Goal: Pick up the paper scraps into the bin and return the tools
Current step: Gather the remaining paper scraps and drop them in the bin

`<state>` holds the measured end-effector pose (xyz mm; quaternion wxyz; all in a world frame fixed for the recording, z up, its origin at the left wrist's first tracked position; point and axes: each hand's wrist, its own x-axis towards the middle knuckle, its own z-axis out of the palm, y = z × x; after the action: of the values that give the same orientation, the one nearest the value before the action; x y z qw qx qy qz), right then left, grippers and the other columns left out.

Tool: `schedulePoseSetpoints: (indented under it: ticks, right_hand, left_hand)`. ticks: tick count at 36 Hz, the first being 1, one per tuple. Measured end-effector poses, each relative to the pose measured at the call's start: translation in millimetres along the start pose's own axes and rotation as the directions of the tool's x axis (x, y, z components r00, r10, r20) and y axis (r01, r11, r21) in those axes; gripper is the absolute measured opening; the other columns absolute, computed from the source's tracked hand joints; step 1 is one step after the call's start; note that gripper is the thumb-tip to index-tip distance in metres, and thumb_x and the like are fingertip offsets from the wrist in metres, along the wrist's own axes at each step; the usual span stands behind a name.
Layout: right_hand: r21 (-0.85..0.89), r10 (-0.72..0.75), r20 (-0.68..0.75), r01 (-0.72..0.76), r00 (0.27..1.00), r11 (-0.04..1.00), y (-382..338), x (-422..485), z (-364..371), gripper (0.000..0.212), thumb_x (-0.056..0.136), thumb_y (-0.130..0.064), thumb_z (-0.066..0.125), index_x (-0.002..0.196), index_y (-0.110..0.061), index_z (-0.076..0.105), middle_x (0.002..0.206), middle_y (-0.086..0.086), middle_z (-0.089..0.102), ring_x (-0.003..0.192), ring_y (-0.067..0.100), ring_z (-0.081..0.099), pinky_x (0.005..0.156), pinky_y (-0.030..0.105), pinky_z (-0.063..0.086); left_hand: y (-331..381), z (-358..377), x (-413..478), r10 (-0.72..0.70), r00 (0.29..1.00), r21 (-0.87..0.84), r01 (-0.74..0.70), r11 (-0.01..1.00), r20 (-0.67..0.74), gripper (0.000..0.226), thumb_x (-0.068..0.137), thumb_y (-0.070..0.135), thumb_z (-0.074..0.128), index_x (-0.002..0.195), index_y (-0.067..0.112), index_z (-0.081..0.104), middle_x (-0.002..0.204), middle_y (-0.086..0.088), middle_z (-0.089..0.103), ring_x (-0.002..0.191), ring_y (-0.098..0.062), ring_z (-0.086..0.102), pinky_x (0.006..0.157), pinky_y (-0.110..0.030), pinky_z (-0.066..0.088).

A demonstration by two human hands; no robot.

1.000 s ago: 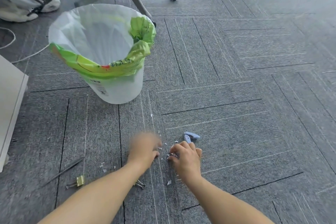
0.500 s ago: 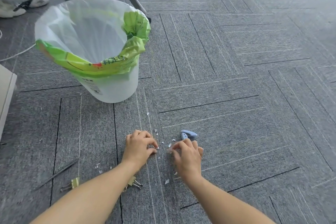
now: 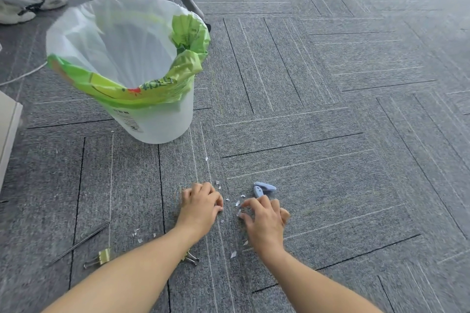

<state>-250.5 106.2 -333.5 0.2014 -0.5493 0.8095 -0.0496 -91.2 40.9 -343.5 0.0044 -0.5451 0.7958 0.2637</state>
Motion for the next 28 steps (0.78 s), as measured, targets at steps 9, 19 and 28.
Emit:
schedulePoseSetpoints:
  ticks: [9,19,28]
  right_hand:
    - [-0.041,-0.051,0.01,0.052,0.999,0.998,0.7,1.0,-3.8,0.012,0.089,-0.046,0.06,0.095,-0.037,0.066,0.101,-0.019,0.05,0.098,0.011,0.037,0.077,0.032,0.015]
    - [-0.046,-0.081,0.04,0.083,0.996,0.995,-0.5,2.9,-2.7,0.015,0.092,-0.045,0.056,0.099,-0.035,0.064,0.111,-0.015,0.052,0.105,0.014,0.038,0.085,0.033,0.022]
    - [-0.05,-0.078,0.013,0.079,0.997,0.996,-5.2,0.5,-5.1,0.015,0.092,-0.045,0.054,0.099,-0.035,0.064,0.109,-0.018,0.053,0.101,0.011,0.037,0.082,0.032,0.02]
  left_hand:
    - [12.7,-0.5,11.6,0.009,0.998,-0.009,-0.009,1.0,-0.068,0.014,0.09,0.047,0.054,0.097,0.035,0.059,0.105,0.016,0.045,0.109,-0.01,0.035,0.102,-0.033,0.023]
    - [12.5,-2.7,21.0,-0.023,0.995,-0.012,0.022,1.0,-0.094,0.015,0.085,0.048,0.062,0.095,0.039,0.056,0.105,0.017,0.045,0.109,-0.01,0.037,0.098,-0.033,0.027]
    - [10.9,0.6,19.8,0.027,0.995,0.095,-0.018,0.995,-0.096,0.014,0.088,0.049,0.056,0.096,0.039,0.061,0.107,0.017,0.046,0.11,-0.011,0.035,0.099,-0.034,0.025]
